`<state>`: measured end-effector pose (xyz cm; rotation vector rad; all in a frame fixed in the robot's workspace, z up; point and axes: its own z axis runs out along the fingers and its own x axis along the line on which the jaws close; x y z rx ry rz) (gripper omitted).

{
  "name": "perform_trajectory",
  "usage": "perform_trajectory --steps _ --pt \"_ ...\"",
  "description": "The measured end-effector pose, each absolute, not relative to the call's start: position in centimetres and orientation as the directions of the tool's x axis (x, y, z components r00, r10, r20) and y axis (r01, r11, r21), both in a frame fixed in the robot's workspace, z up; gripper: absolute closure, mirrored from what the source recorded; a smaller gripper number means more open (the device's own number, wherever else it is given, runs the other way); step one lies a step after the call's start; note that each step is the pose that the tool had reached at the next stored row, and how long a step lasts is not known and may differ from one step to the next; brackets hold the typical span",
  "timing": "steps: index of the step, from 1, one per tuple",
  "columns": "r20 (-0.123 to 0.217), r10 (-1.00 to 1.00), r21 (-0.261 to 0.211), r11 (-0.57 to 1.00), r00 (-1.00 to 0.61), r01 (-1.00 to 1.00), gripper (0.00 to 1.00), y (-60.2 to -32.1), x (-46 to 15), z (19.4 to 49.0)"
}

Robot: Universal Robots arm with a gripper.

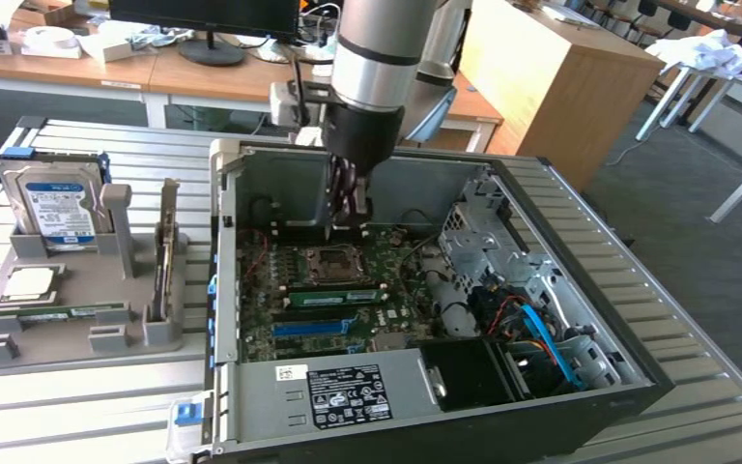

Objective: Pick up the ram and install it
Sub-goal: 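Press down the ram until it locks into place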

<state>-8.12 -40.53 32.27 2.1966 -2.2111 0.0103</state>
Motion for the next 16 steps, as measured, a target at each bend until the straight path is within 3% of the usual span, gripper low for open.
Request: perform_trajectory --steps 16 --pt "0.022 -1.0 0.012 0.007 -0.006 -1.0 0.9 -40.5 -8.0 33.8"
